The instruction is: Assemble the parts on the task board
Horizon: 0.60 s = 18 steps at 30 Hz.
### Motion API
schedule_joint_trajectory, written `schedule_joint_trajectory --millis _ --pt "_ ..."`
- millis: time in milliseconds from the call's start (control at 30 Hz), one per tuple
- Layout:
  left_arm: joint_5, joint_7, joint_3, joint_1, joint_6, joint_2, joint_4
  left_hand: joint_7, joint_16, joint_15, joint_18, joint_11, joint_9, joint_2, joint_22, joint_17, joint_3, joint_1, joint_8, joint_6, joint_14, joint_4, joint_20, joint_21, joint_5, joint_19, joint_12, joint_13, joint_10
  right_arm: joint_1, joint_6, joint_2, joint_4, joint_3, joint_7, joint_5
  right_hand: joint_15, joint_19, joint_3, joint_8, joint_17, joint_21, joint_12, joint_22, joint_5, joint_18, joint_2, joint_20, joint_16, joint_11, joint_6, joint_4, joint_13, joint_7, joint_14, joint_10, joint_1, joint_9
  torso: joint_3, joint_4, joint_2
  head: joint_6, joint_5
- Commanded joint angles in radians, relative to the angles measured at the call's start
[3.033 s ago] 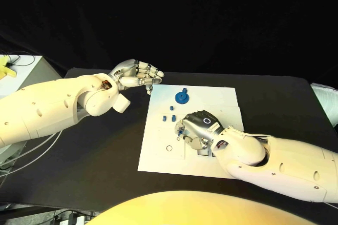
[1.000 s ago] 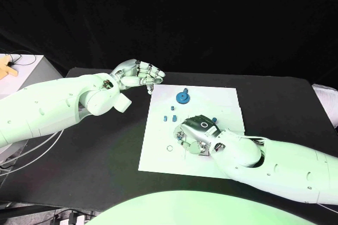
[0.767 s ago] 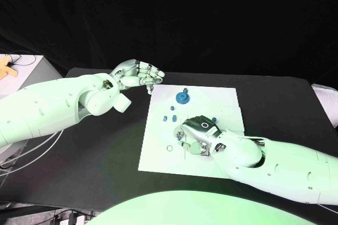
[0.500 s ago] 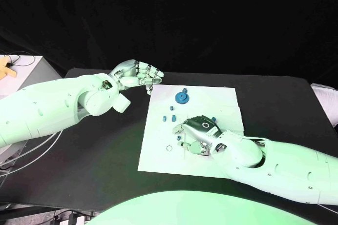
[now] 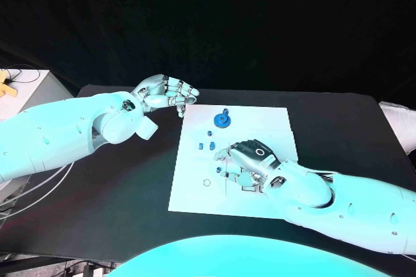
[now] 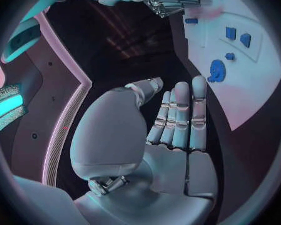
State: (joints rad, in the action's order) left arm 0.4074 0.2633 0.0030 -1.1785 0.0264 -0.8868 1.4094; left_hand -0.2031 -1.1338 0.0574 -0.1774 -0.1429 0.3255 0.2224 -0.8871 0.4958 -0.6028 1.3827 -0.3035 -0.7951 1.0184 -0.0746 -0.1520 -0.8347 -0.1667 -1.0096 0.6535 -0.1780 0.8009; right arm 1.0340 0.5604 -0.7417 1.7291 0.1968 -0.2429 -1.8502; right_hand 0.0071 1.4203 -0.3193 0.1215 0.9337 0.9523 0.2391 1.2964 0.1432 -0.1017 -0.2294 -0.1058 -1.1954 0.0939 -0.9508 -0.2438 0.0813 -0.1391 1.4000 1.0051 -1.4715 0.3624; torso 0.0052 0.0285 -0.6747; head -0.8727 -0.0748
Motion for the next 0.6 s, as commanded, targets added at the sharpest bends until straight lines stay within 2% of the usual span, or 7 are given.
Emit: schedule_joint_trajectory --millis 33,67,100,200,367,467,600 --pt "-0.009 0.003 0.0 0.0 -0.02 0.002 -0.001 -0.007 0.006 0.007 -0.007 0.0 -0.001 -0.002 0.002 -0.002 0.002 -0.006 0.002 0.005 0.001 0.003 -0.002 0.006 -0.003 0.002 -0.005 0.001 -0.006 0.019 0.039 -0.034 0.024 -0.007 0.014 0.122 -0.006 0.025 0.002 -0.005 0.039 0.069 0.023 0.034 0.011 0.009 -0.016 0.007 -0.031 -0.009 -0.007 -0.021 0.002 -0.002 0.027 0.024 0.006 -0.002 -0.0013 -0.0004 0.002 0.0 0.02" --pt "-0.009 0.003 0.0 0.0 -0.02 0.001 -0.001 -0.007 0.006 0.007 -0.007 0.0 -0.001 -0.004 0.002 -0.002 0.002 -0.007 0.002 0.006 0.0 0.002 -0.002 0.006 -0.003 0.002 -0.006 0.001 -0.007 0.026 0.032 -0.047 0.03 -0.01 0.015 0.142 -0.006 0.032 0.005 -0.005 0.051 0.09 0.028 0.044 0.024 0.013 -0.019 0.009 -0.04 -0.008 -0.009 -0.026 0.002 -0.01 0.035 0.029 0.009 -0.003 -0.0015 -0.001 0.002 0.0 0.026" --pt "-0.009 0.003 0.0 0.001 -0.019 0.0 -0.002 -0.007 0.006 0.007 -0.007 0.0 -0.001 -0.004 0.002 -0.002 0.002 -0.007 0.002 0.006 0.0 0.002 -0.002 0.006 -0.003 0.002 -0.006 0.001 -0.007 0.037 0.018 -0.065 0.037 -0.014 0.019 0.171 -0.006 0.035 0.009 -0.005 0.057 0.098 0.031 0.047 0.025 0.014 -0.022 0.01 -0.044 -0.008 -0.011 -0.029 0.002 -0.01 0.039 0.032 0.012 -0.003 -0.0019 -0.0021 0.002 0.0 0.03" --pt "-0.01 0.004 0.0 0.001 -0.018 -0.001 -0.005 -0.007 0.006 0.007 -0.007 0.0 -0.001 -0.004 0.002 -0.002 0.002 -0.007 0.002 0.006 0.0 0.003 -0.003 0.006 -0.004 0.002 -0.005 0.001 -0.007 0.082 -0.036 -0.119 0.047 -0.02 0.04 0.269 -0.01 0.046 0.021 -0.006 0.08 0.132 0.038 0.063 0.025 0.019 -0.025 0.013 -0.059 -0.014 -0.012 -0.037 0.002 -0.005 0.051 0.041 0.016 -0.003 -0.0023 -0.0039 0.003 0.0 0.042" --pt "-0.011 0.004 0.0 0.001 -0.02 0.0 -0.011 -0.007 0.006 0.007 -0.007 0.0 -0.002 -0.007 0.002 -0.002 0.001 -0.005 0.001 0.006 0.0 0.004 -0.003 0.007 -0.004 0.002 -0.005 0.002 -0.006 0.147 -0.124 -0.198 0.051 -0.024 0.09 0.351 -0.013 0.06 0.017 -0.002 0.112 0.182 0.047 0.087 0.031 0.028 -0.019 0.017 -0.08 -0.017 -0.023 -0.036 0.003 -0.003 0.065 0.066 0.002 -0.003 -0.003 -0.0066 0.007 0.0 0.058" --pt "-0.011 0.004 0.0 0.002 -0.021 0.001 -0.012 -0.007 0.006 0.007 -0.007 0.0 -0.002 -0.007 0.002 -0.002 0.001 -0.005 0.001 0.006 0.0 0.004 -0.003 0.007 -0.004 0.002 -0.005 0.002 -0.006 0.167 -0.146 -0.229 0.049 -0.025 0.106 0.361 -0.014 0.062 0.021 -0.005 0.117 0.189 0.045 0.091 0.035 0.029 -0.028 0.018 -0.084 -0.019 -0.019 -0.037 0.002 0.0 0.068 0.068 0.002 -0.004 -0.0025 -0.0061 0.006 0.0 0.069" --pt "-0.012 0.004 -0.001 0.002 -0.023 0.002 -0.014 -0.007 0.007 0.007 -0.007 0.0 -0.002 -0.008 0.002 -0.002 0.0 -0.004 0.001 0.005 0.0 0.004 -0.003 0.007 -0.004 0.001 -0.005 0.002 -0.005 0.178 -0.173 -0.244 0.039 -0.026 0.108 0.313 -0.013 0.061 0.031 -0.008 0.115 0.185 0.038 0.09 0.039 0.028 -0.037 0.02 -0.084 -0.018 -0.014 -0.037 -0.002 0.001 0.069 0.059 0.002 -0.005 -0.0003 -0.0069 0.005 0.0 0.07"
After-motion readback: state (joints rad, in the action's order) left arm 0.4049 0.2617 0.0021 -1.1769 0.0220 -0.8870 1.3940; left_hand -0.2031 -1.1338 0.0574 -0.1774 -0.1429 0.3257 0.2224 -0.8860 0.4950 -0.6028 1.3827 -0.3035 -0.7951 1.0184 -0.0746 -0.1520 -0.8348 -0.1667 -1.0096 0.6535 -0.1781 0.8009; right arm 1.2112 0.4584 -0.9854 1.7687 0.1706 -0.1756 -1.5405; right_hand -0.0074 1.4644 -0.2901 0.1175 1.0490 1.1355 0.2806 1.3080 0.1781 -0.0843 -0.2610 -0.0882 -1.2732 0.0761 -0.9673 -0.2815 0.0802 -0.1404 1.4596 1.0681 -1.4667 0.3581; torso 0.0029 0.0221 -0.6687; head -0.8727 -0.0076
